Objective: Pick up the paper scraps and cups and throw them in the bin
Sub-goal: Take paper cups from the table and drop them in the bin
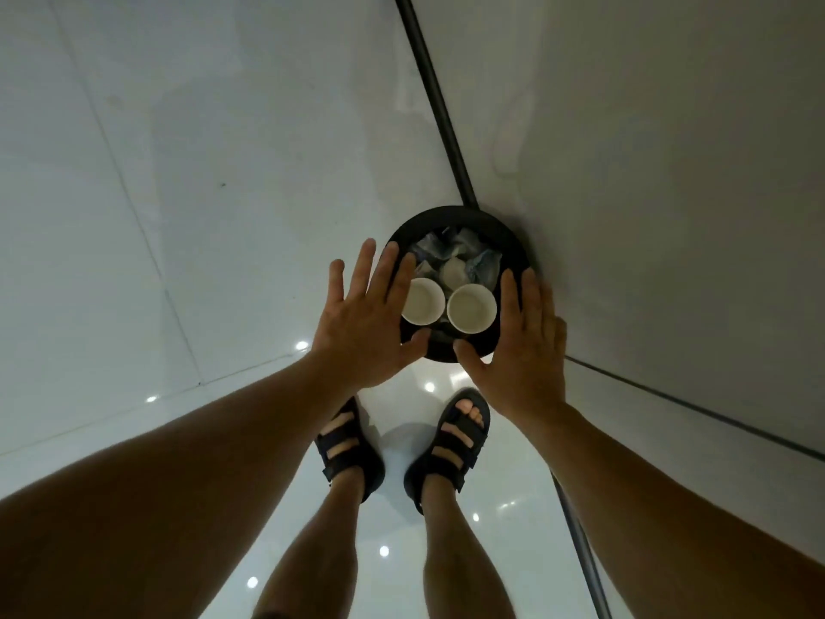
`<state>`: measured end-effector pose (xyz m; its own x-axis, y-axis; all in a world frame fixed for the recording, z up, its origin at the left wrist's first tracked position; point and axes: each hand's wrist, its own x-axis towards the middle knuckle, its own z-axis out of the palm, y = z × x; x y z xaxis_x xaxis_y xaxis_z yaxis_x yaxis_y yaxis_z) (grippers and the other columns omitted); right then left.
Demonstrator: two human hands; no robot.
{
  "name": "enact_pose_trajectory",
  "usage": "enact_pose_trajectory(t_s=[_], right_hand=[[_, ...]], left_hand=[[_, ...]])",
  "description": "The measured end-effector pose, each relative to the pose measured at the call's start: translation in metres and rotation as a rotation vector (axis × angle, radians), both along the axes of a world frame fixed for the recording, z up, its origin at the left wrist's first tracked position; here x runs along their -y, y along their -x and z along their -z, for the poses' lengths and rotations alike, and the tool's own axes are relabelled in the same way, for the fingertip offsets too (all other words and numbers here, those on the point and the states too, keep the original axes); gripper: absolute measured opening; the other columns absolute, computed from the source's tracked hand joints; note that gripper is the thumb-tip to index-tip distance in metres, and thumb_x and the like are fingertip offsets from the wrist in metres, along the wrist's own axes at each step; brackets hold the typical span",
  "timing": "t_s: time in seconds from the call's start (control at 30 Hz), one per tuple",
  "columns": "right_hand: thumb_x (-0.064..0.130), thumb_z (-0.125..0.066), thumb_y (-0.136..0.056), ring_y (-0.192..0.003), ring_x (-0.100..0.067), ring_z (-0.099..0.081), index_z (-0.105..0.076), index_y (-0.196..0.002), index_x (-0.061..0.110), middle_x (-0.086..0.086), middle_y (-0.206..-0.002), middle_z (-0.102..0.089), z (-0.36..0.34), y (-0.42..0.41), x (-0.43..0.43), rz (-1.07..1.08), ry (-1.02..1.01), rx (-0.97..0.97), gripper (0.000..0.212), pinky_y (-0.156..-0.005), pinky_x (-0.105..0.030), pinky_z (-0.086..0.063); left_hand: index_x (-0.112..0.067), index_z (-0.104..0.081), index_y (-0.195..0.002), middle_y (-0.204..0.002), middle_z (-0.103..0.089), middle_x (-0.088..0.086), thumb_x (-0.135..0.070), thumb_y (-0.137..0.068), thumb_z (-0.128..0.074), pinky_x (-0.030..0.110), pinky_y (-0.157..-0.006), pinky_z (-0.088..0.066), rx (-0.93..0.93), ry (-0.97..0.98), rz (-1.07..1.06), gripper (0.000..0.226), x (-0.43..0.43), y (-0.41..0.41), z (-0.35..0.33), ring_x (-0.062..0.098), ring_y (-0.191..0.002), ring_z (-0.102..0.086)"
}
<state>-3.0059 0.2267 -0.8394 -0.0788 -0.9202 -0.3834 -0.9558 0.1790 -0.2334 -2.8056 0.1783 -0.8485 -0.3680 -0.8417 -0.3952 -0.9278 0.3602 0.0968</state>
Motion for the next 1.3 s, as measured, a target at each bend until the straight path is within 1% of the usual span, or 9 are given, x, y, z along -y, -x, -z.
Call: enact_pose_trajectory(t_s=[0.13, 0.2, 0.37, 0.47, 0.6, 0.8, 0.97, 1.1, 1.3], right_hand=[[0.066, -0.051, -0.085, -0.150, -0.032, 0.000, -0.002, -0.155, 0.021, -0.010, -0.163, -0.002, -0.065, -0.014, -0.001, -0.092, 0.000, -0.008, 0.097, -0.115, -0.056, -0.022], [0.066, -0.050, -0.085, -0.150, -0.032, -0.001, -0.003, -0.156, 0.022, -0.010, -0.163, -0.004, -0.102, -0.024, -0.002, -0.109, 0.006, -0.012, 0.095, -0.115, -0.056, -0.024], [0.070, -0.042, -0.086, -0.150, -0.029, -0.001, -0.006, -0.156, 0.025, -0.007, -0.164, -0.003, -0.197, -0.050, -0.020, -0.202, 0.003, 0.010, 0.091, -0.116, -0.052, -0.022], [0.074, -0.031, -0.086, -0.149, -0.022, 0.015, 0.004, -0.155, 0.030, -0.001, -0.163, 0.011, -0.244, -0.056, -0.042, -0.281, -0.037, 0.020, 0.089, -0.120, -0.050, -0.012], [0.073, -0.034, -0.087, -0.148, -0.023, 0.019, 0.013, -0.153, 0.031, -0.001, -0.163, 0.013, -0.300, -0.065, -0.076, -0.427, -0.038, 0.020, 0.090, -0.120, -0.050, -0.011], [0.072, -0.035, -0.087, -0.148, -0.021, 0.017, 0.007, -0.154, 0.033, 0.001, -0.163, 0.012, -0.374, -0.105, -0.131, -0.716, 0.018, 0.080, 0.087, -0.120, -0.050, -0.008], [0.076, -0.027, -0.086, -0.147, -0.020, 0.021, 0.012, -0.153, 0.035, 0.002, -0.162, 0.017, -0.412, -0.157, -0.187, -1.018, -0.028, 0.042, 0.087, -0.120, -0.050, -0.002], [0.077, -0.025, -0.086, -0.147, -0.018, 0.022, 0.012, -0.152, 0.037, 0.004, -0.162, 0.017, -0.446, -0.217, -0.253, -1.259, 0.019, 0.060, 0.086, -0.119, -0.049, 0.001], [0.076, -0.029, -0.087, -0.147, -0.019, 0.021, 0.005, -0.154, 0.035, 0.003, -0.163, 0.013, -0.484, -0.304, -0.406, -1.572, 0.088, 0.064, 0.086, -0.119, -0.050, 0.001]], left_hand=[[-0.016, -0.013, -0.152, -0.159, -0.016, 0.012, -0.073, -0.084, -0.020, 0.059, -0.113, -0.011, -0.005, 0.020, -0.041, 0.088, -0.006, -0.019, -0.068, 0.036, -0.146, -0.008], [-0.019, -0.009, -0.152, -0.160, -0.010, 0.010, -0.073, -0.083, -0.018, 0.057, -0.114, -0.005, 0.002, 0.018, -0.077, 0.088, -0.014, -0.032, -0.107, 0.035, -0.147, -0.002], [-0.023, 0.027, -0.145, -0.155, 0.027, 0.005, -0.074, -0.084, -0.007, 0.053, -0.112, 0.018, 0.054, -0.032, -0.215, 0.086, -0.059, -0.075, -0.199, 0.028, -0.138, 0.035], [-0.026, 0.034, -0.139, -0.155, 0.029, 0.004, -0.073, -0.084, -0.003, 0.053, -0.113, 0.017, 0.058, -0.052, -0.345, 0.082, -0.101, -0.095, -0.251, 0.028, -0.137, 0.037], [-0.025, 0.030, -0.142, -0.156, 0.025, 0.004, -0.073, -0.085, -0.001, 0.052, -0.112, 0.015, 0.086, -0.016, -0.569, 0.081, -0.163, -0.110, -0.320, 0.028, -0.140, 0.032], [-0.026, 0.021, -0.148, -0.157, 0.023, 0.002, -0.074, -0.080, 0.004, 0.053, -0.113, 0.015, 0.089, 0.048, -0.970, 0.085, -0.287, -0.110, -0.405, 0.026, -0.138, 0.035], [-0.027, 0.015, -0.150, -0.159, 0.019, 0.002, -0.075, -0.080, 0.002, 0.053, -0.114, 0.011, 0.084, 0.054, -1.323, 0.085, -0.417, -0.113, -0.443, 0.027, -0.141, 0.029], [-0.025, 0.013, -0.151, -0.160, 0.015, 0.002, -0.073, -0.084, -0.003, 0.054, -0.116, 0.003, 0.095, 0.105, -1.593, 0.084, -0.520, -0.118, -0.460, 0.028, -0.144, 0.023], [-0.028, 0.009, -0.152, -0.160, 0.012, 0.001, -0.074, -0.084, -0.007, 0.053, -0.116, 0.005, 0.083, 0.227, -1.921, 0.083, -0.689, -0.123, -0.480, 0.027, -0.145, 0.020]])
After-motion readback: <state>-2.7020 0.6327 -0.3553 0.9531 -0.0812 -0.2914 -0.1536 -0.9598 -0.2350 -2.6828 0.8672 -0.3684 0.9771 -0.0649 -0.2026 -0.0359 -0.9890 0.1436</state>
